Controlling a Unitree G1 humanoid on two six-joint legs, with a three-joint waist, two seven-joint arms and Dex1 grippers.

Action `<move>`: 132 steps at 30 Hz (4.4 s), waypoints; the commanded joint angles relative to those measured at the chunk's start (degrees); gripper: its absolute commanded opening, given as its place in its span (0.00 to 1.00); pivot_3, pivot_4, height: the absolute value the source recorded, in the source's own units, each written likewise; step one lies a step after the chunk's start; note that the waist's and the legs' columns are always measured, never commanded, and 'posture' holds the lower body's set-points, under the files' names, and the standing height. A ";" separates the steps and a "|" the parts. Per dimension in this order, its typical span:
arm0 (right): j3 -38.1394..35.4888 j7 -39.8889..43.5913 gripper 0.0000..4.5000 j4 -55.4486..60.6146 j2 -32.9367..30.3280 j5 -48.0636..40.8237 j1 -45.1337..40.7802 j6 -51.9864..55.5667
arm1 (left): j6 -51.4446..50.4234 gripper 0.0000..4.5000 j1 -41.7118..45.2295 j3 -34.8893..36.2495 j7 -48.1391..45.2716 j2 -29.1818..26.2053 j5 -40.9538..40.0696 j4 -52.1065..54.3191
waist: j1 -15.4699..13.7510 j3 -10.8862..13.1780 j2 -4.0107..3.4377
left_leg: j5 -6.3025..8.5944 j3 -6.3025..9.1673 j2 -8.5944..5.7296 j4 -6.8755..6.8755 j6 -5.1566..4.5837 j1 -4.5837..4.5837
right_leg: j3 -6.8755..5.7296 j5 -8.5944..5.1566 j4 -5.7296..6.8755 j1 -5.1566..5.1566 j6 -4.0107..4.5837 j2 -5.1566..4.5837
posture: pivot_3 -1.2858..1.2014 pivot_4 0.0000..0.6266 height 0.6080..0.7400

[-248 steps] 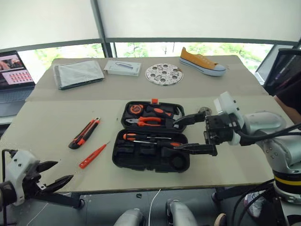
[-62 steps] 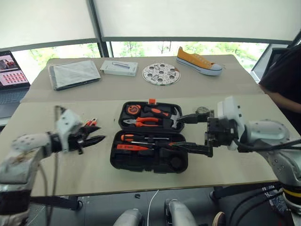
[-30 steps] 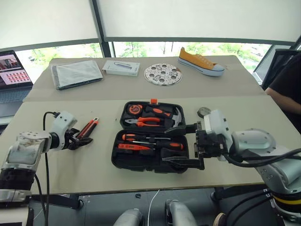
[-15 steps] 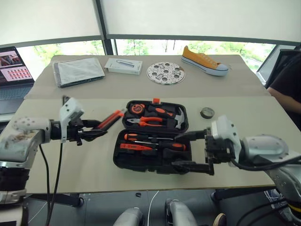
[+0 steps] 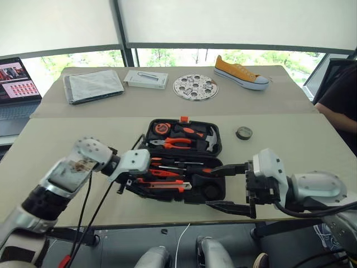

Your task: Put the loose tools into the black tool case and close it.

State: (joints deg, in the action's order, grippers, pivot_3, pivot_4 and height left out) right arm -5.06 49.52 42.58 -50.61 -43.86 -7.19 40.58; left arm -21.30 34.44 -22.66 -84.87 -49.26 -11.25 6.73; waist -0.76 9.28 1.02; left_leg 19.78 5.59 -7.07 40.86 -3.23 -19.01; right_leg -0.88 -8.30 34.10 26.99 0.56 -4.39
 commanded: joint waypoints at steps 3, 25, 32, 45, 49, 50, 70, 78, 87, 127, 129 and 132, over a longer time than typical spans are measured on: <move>-1.90 -2.83 1.00 2.66 1.03 -0.41 0.46 -0.96 | 3.56 0.38 4.12 -1.16 -2.26 2.24 2.15 -4.05 | 0.07 0.00 0.00 | 0.00 0.00 0.00 0.00 0.00 -0.06 | -0.02 0.00 -0.01 0.06 0.00 0.00 | 0.52 0.24 0.98; 0.09 -3.28 1.00 0.55 1.36 1.66 -0.75 -2.19 | 1.19 0.67 5.21 7.11 -6.34 0.80 -3.21 -6.78 | 0.07 0.00 0.00 | 0.00 0.00 0.00 0.07 -0.01 -0.06 | -0.01 0.00 0.01 0.06 0.00 0.02 | 0.52 0.24 0.98; 0.60 -2.85 1.00 -0.08 1.55 2.36 -1.75 -2.10 | 4.26 0.07 2.28 5.67 -5.75 1.92 -2.15 -5.65 | -0.01 0.00 0.00 | 0.00 0.00 0.00 0.09 -0.01 -0.08 | 0.00 0.00 0.02 0.06 0.01 0.01 | 0.52 0.24 0.98; -0.15 -3.38 1.00 1.07 1.15 1.51 -0.75 -1.25 | 11.61 0.01 1.52 2.11 -2.33 5.06 4.84 -10.86 | -0.12 -0.02 0.01 | 0.00 0.00 0.00 0.11 -0.01 -0.07 | 0.02 0.01 0.03 0.03 -0.01 0.00 | 0.52 0.24 0.98; -0.38 -3.49 1.00 1.35 1.06 1.32 -0.43 -1.12 | 13.87 0.01 0.64 1.08 -1.93 5.73 6.30 -12.35 | -0.35 -0.05 0.01 | 0.00 0.00 -0.01 0.16 -0.01 -0.04 | 0.03 0.04 0.03 -0.03 -0.05 -0.01 | 0.52 0.24 0.98; -0.47 -3.50 1.00 1.37 1.04 1.23 -0.39 -1.06 | 14.90 0.01 0.26 0.66 -1.90 5.88 6.85 -12.90 | -0.43 -0.06 0.00 | 0.00 0.00 -0.01 0.16 -0.02 0.00 | 0.03 0.04 0.03 -0.07 -0.06 -0.01 | 0.52 0.24 0.98; -8.87 -1.46 1.00 -2.91 -1.95 -0.62 2.97 0.37 | -1.59 0.12 -1.95 12.67 -2.15 3.96 -10.99 -4.26 | -0.40 -0.22 -0.15 | 0.15 0.00 0.00 0.06 -0.26 0.58 | 0.06 -0.06 -0.02 -0.59 -0.24 0.08 | 0.52 0.24 0.98; -14.11 3.99 1.00 -21.72 -8.18 7.67 2.12 -5.17 | -12.61 0.74 -4.21 26.43 6.65 1.32 -21.88 3.50 | 0.04 -0.22 -0.16 | 0.16 -0.04 -0.03 0.01 -0.26 0.68 | -0.02 -0.06 -0.07 -0.66 -0.24 0.04 | 0.52 0.24 0.98; 8.05 2.95 1.00 -55.82 0.48 29.19 -27.56 -15.93 | -16.52 0.99 -3.07 25.73 10.30 2.01 -25.08 7.45 | 1.09 -0.20 -0.15 | 0.13 -0.16 0.04 -0.05 -0.19 0.72 | 0.19 -0.08 -0.03 -0.61 -0.18 0.01 | 0.52 0.24 0.98; 12.83 28.59 0.00 -26.86 1.87 20.79 -24.62 -8.30 | -6.02 1.00 -9.08 18.37 3.92 -3.08 -19.01 10.18 | 1.33 -0.20 -0.31 | 0.09 0.21 0.06 -0.04 -0.08 -0.32 | -0.03 -0.03 0.15 0.37 -0.05 0.03 | 0.52 0.24 0.98; 14.19 27.18 0.00 -19.69 0.74 21.12 -20.41 -7.56 | -5.24 1.00 -9.35 17.71 2.78 -3.30 -18.87 10.68 | 1.13 -0.18 -0.31 | 0.10 0.16 -0.06 0.09 -0.10 -0.34 | -0.01 -0.02 0.05 0.34 -0.08 -0.04 | 0.52 0.24 0.98; 16.49 24.65 0.00 -15.41 0.44 23.43 -17.31 -8.31 | -4.36 1.00 -9.32 16.97 1.78 -3.47 -18.63 11.08 | 0.86 -0.18 -0.31 | 0.10 0.05 -0.13 0.27 -0.11 -0.20 | 0.02 0.08 -0.02 0.08 -0.25 -0.04 | 0.52 0.24 0.98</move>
State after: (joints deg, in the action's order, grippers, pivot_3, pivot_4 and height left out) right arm 11.06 75.90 24.21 -49.64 -21.40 -24.80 32.51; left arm -27.13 24.66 -5.88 -82.21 -51.90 -30.21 16.07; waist 0.10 9.10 0.71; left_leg 19.89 5.63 -7.19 41.16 -3.34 -19.15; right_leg -0.85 -8.20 34.09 27.01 0.30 -4.42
